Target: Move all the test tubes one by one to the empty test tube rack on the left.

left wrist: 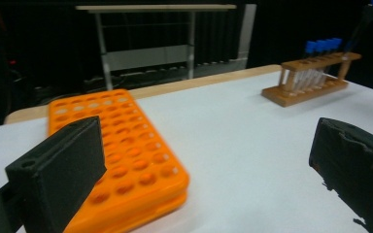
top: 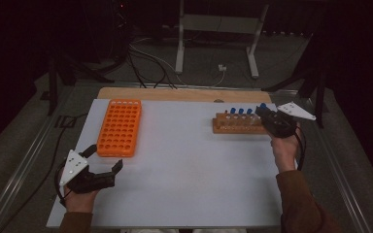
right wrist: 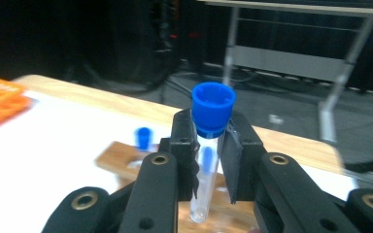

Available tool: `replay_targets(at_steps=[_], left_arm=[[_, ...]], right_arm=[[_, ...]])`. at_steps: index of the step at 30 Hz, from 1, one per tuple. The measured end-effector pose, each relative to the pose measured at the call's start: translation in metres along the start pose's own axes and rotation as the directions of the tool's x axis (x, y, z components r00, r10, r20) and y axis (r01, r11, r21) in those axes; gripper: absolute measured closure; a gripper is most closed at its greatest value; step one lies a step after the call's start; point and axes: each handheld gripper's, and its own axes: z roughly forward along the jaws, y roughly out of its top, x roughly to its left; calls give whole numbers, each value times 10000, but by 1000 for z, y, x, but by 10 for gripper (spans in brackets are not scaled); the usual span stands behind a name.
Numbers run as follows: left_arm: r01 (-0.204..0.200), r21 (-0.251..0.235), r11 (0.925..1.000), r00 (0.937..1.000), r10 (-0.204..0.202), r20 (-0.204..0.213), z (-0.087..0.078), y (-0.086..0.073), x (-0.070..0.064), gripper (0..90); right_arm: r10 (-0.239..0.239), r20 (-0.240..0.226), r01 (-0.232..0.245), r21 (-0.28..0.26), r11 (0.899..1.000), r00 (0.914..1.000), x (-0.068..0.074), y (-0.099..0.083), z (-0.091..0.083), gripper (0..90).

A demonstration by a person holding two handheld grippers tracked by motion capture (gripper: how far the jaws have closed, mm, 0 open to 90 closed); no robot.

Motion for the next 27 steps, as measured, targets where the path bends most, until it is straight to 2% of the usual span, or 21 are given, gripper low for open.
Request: replay_targets(at_steps=[3, 6, 13, 19, 21, 27], left_arm=[[-134, -9, 9999, 9995, 135, 277, 9, 5, -5, 5], [-185, -21, 9998, 9991, 186, 385, 14, 8, -9, 5], [-294, 218, 9993, 9970, 277, 728, 36, 19, -23, 6], [-334, 270, 9991, 9951, 307, 938, 51, 24, -32, 13], [-243, 325, 9992, 9939, 206, 1080, 61, 26, -38, 18], [-432, 362, 9984, 9899, 379, 1364, 75, 29, -50, 44]], right_arm=[[-98, -524, 98, -6, 10000, 9986, 16, 2, 1, 766], [-85, -1066, 88, 20, 10000, 9943, 31, 4, 4, 766], [-89, -2239, 138, 205, 9997, 9746, 69, 9, 13, 766], [-258, -3105, 393, 372, 9985, 9502, 101, 11, 20, 765], [-311, -3369, 460, 363, 9983, 9410, 112, 12, 22, 765], [-494, -4067, 711, 384, 9967, 9122, 143, 13, 28, 765]])
